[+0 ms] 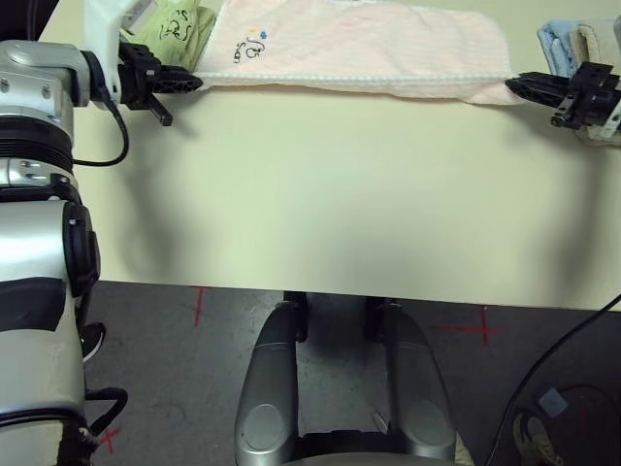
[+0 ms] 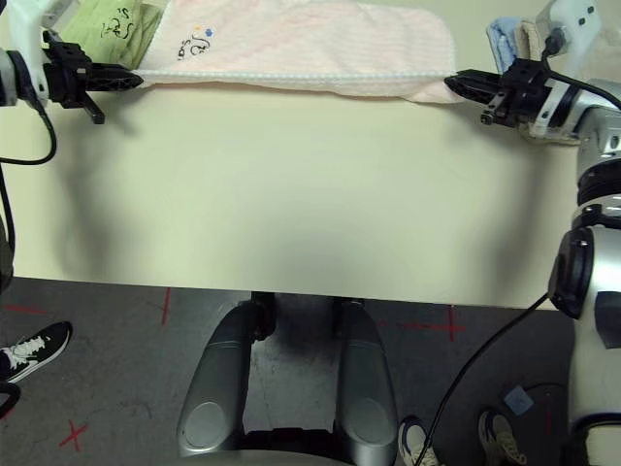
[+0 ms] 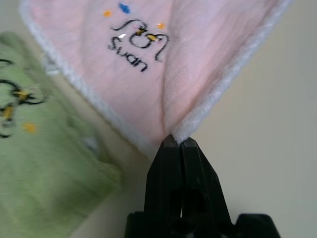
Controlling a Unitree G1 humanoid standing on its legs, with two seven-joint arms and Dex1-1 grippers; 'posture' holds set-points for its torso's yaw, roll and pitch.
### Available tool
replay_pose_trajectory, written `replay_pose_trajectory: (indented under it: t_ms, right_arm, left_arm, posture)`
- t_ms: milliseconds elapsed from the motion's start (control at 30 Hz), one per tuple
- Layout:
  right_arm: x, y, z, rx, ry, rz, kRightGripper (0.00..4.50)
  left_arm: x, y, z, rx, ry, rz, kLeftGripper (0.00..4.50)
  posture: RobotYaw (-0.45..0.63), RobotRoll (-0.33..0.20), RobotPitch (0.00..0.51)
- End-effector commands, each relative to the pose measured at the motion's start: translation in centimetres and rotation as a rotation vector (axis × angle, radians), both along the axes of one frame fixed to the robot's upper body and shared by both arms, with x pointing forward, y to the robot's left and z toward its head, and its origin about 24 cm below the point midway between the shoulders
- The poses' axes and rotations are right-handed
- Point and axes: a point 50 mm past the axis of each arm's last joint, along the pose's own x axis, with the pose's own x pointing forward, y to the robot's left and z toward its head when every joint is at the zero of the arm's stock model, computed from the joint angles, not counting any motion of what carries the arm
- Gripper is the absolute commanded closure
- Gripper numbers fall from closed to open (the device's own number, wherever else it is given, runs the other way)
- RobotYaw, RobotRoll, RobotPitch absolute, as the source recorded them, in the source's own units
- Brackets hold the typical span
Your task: Fold the towel and set it aside.
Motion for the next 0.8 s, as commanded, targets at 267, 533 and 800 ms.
replay_pose_trajectory:
  t_ms: [267,533,800]
  right_arm:
    - [-2.1,-2.3,-2.1,-0.217,0.130,0.043,4.50]
    - [-2.7,-1.6,-2.4,-0.190,0.142,0.187,4.50]
    - [-4.1,-2.3,-2.3,-0.301,0.208,0.220,4.50]
  left_arm:
    - [-1.9,-0.4,-0.9,0.089,0.206,-0.187,4.46]
    - [-4.3,-0.4,-3.3,0.052,0.380,-0.254,4.46]
    - [-5.9,-0.3,-3.5,0.042,0.479,-0.288,4.46]
  posture:
    - [0.01,0.000,0.461]
    - [0.01,0.000,0.459]
    - [0.01,0.000,0.459]
